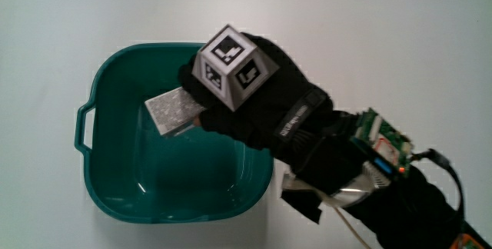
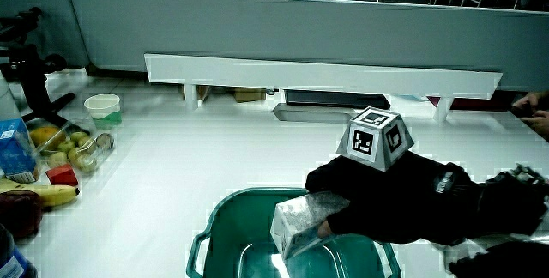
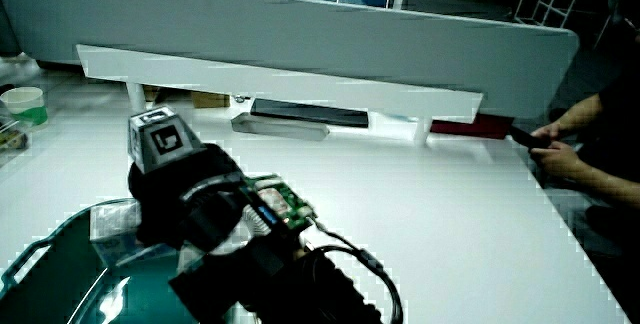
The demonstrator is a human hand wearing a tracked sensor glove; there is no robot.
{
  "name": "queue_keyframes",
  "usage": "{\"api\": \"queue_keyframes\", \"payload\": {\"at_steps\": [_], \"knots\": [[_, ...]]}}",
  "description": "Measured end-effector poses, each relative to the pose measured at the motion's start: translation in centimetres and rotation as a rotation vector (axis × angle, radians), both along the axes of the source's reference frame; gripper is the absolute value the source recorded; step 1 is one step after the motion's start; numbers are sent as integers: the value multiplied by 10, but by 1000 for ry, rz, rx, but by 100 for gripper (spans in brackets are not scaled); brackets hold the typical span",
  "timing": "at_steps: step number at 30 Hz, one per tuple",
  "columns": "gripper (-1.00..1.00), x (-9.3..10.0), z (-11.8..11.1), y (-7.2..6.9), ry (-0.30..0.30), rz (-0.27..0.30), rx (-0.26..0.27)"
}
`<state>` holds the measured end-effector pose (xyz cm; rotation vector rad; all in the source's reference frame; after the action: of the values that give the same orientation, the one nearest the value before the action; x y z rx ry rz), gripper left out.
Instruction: Place milk into plate
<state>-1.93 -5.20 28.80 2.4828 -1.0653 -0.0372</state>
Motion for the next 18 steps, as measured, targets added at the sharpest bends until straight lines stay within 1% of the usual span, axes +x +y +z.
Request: {"api": "queue_keyframes", "payload": {"at_steps": [1, 2, 3, 4, 5, 6, 7, 8, 9, 11, 14, 16, 18], "knots": [[0, -2, -8, 2, -36, 16, 24], [0, -4, 1, 1, -27, 18, 0], [0, -8, 11, 1, -51, 0, -62], [0, -13, 33, 1, -15, -45, -149], [0, -16, 28, 3, 22, -36, -85], [0, -19, 30, 5, 30, -38, -86], [0, -22, 30, 7, 10, -47, -93], [0, -23, 19, 9, -12, -40, -47], [0, -25, 18, 10, -7, -36, -27], [0, -28, 23, 12, -23, -42, -41], [0, -32, 35, 12, -4, -48, -66], [0, -32, 42, 10, -14, -43, -86], [0, -32, 49, 8, -10, -29, -104]]}}
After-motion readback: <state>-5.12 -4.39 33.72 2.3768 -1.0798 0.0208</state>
